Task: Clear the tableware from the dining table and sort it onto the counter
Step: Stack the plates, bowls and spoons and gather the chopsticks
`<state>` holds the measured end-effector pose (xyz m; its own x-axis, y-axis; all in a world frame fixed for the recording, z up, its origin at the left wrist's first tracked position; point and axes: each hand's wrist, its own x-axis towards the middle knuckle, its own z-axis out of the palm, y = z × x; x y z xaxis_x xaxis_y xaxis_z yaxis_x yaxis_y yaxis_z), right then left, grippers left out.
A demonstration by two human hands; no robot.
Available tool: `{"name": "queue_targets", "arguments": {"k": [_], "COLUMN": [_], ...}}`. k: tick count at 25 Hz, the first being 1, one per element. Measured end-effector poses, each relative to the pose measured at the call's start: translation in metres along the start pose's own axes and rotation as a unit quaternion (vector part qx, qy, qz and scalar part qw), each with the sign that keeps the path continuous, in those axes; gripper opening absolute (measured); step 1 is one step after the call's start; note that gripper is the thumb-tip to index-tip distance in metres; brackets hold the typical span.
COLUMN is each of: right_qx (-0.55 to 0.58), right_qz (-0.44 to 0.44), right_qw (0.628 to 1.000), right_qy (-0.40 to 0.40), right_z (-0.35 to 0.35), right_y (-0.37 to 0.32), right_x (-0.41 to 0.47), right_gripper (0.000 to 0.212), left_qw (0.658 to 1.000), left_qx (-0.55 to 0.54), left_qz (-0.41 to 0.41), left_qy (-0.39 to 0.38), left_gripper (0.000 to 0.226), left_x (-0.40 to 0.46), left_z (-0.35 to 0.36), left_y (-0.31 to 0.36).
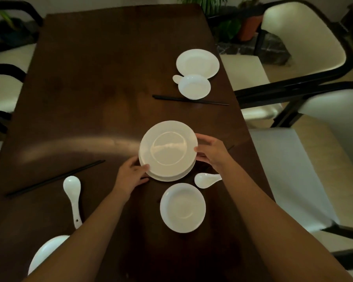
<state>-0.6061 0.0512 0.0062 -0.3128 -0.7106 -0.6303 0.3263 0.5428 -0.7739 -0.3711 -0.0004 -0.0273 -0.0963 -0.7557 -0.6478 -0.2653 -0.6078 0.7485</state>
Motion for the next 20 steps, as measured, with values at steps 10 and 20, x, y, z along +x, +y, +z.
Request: {"name": "queue_targets", "arguments": {"k": [10,20], "right_qx": [-0.409,-0.353], "right_qz": [-0.124,-0.146], "right_qw": [0.9,0.923], "right_qy": [0.084,0.042], "right_z": [0.005,0.048], "right_y": [0.014,0.002], "right_x": [0.024,0.056], "right_gripper": [0.028,0.035], "left_qw": [0.998,0.976], "left_qx": [-0.019,0.104], "left_qz": [0.056,0.151], "left_qy": [0.025,0.118], "left_gripper": [0.044,0.042], "left_x": [0.014,0.046], "left_z": [-0.002,-0.033], "left_y": [-0.002,0.009]}}
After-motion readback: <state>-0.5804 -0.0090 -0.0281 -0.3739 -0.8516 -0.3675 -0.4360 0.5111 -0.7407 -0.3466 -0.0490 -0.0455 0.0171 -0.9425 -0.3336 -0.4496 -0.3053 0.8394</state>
